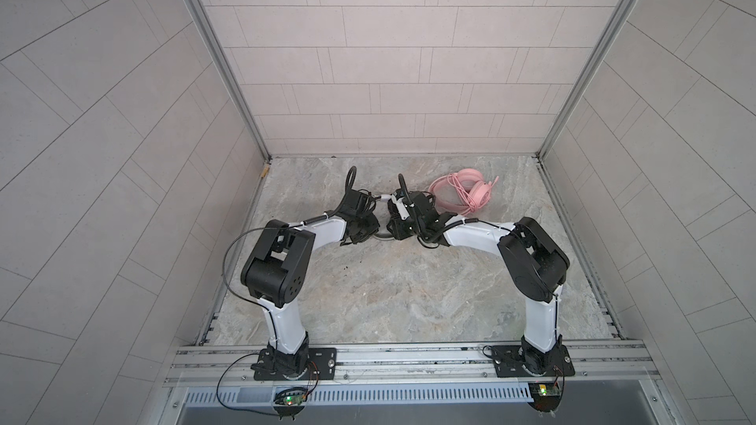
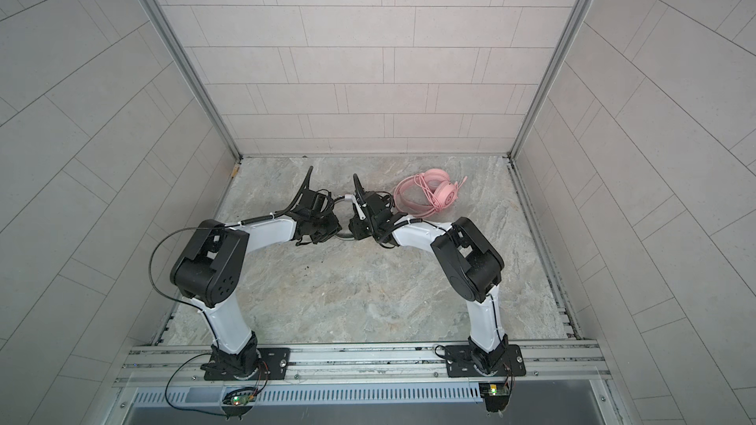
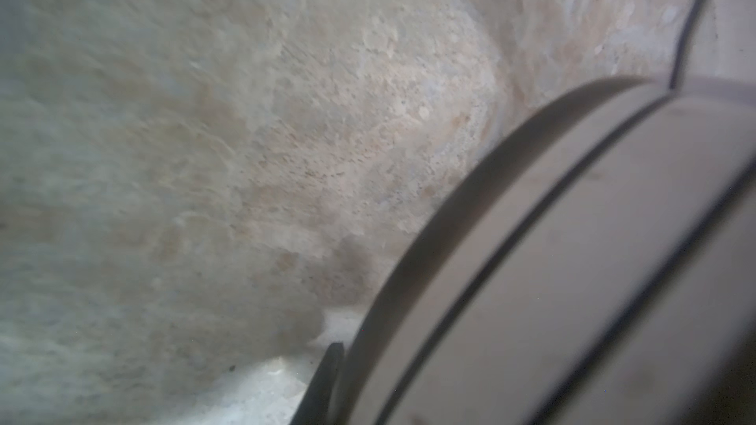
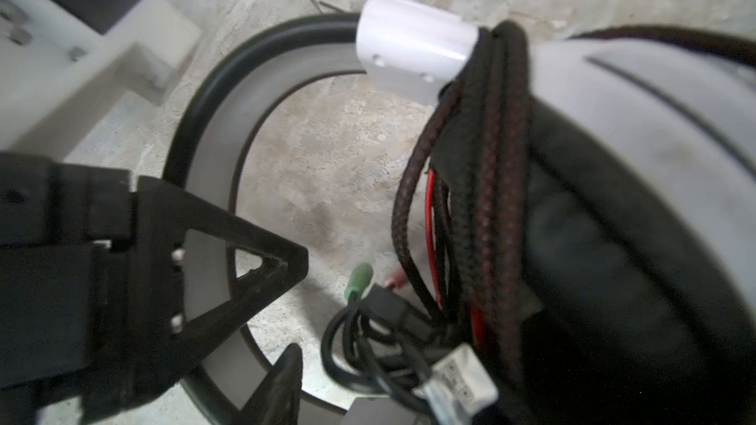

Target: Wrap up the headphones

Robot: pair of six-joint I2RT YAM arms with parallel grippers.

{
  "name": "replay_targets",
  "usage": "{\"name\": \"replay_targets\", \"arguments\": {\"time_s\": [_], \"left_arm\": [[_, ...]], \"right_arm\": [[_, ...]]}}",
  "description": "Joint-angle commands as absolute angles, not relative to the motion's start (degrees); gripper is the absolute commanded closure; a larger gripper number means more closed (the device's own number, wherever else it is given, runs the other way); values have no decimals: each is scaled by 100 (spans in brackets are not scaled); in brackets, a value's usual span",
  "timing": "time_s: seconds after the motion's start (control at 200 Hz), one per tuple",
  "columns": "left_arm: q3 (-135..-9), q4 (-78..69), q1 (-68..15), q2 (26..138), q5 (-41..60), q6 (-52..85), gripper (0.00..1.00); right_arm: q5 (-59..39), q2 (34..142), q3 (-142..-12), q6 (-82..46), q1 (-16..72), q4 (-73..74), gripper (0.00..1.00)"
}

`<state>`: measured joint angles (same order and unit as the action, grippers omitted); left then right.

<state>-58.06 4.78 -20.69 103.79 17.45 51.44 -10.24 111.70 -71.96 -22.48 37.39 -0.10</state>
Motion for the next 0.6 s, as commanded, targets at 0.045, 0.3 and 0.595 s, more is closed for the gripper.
{"name": "replay_targets", "arguments": {"time_s": [0.045, 0.3, 0.595], "left_arm": [[-5844, 463, -2005, 9933, 1919, 4665, 11], [-5647, 629, -1870, 9475, 1681, 4444, 0], [-5281, 405, -1377, 8901, 1701, 4397, 0]], "right_arm": [[-677, 11170, -7060, -2188, 3519, -928, 47], [-701, 10684, -6924, -2127, 3516, -1312, 43], [-784, 10148, -6714, -2231, 3591, -2192, 40]]}}
